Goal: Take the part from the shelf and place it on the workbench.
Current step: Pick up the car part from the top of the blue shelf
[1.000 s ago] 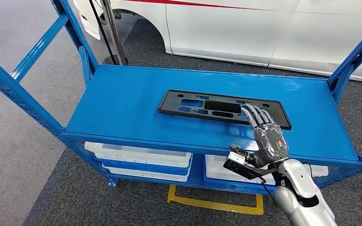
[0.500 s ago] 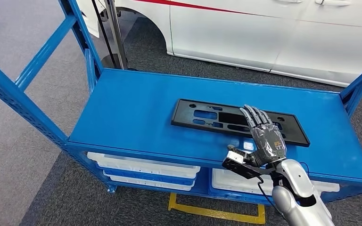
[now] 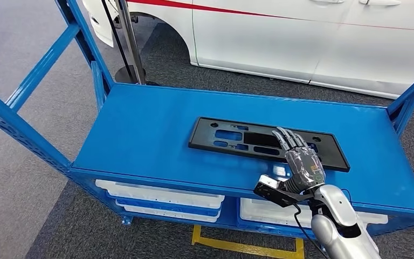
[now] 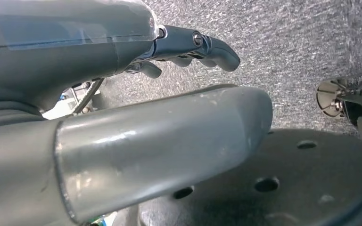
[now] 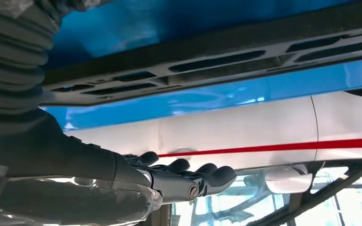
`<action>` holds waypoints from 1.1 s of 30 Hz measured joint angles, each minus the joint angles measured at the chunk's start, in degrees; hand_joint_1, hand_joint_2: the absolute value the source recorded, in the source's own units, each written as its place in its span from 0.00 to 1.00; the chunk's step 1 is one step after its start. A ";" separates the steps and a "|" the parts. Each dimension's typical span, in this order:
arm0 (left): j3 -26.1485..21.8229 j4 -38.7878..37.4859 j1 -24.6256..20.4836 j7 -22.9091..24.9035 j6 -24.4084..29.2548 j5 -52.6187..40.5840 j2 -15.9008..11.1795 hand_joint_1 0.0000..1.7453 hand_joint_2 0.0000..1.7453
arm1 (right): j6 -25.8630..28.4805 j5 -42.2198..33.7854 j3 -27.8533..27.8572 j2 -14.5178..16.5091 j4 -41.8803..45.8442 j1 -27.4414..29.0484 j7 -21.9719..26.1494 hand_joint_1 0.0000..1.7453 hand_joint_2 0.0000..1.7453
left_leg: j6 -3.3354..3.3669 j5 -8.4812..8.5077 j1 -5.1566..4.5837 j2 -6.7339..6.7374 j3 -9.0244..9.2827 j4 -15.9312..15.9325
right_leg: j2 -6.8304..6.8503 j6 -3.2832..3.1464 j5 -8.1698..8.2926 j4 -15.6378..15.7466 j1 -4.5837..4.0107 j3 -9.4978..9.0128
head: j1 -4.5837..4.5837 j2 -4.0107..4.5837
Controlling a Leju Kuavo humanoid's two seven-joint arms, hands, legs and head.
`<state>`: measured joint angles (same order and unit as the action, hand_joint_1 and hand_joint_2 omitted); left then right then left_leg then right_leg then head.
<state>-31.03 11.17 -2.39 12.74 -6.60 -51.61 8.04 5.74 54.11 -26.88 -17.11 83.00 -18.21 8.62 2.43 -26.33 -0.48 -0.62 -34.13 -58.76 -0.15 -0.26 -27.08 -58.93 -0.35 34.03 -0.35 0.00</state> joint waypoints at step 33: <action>-0.88 0.00 -0.05 -0.90 -0.15 -2.40 -0.02 0.00 0.00 | 4.96 4.19 -1.25 7.31 -17.05 -5.79 -3.28 0.00 1.00 | -0.19 0.05 -0.10 -0.05 0.08 0.11 | 0.05 -0.05 -0.03 -0.09 0.13 -0.05 | 0.00 0.00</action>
<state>-31.91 11.17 -2.44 11.85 -6.75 -54.01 8.02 10.69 58.30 -28.13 -9.80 65.95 -24.00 5.33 2.24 -26.28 -0.58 -0.66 -34.05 -58.64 -0.10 -0.31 -27.10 -59.02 -0.22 33.97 -0.35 0.00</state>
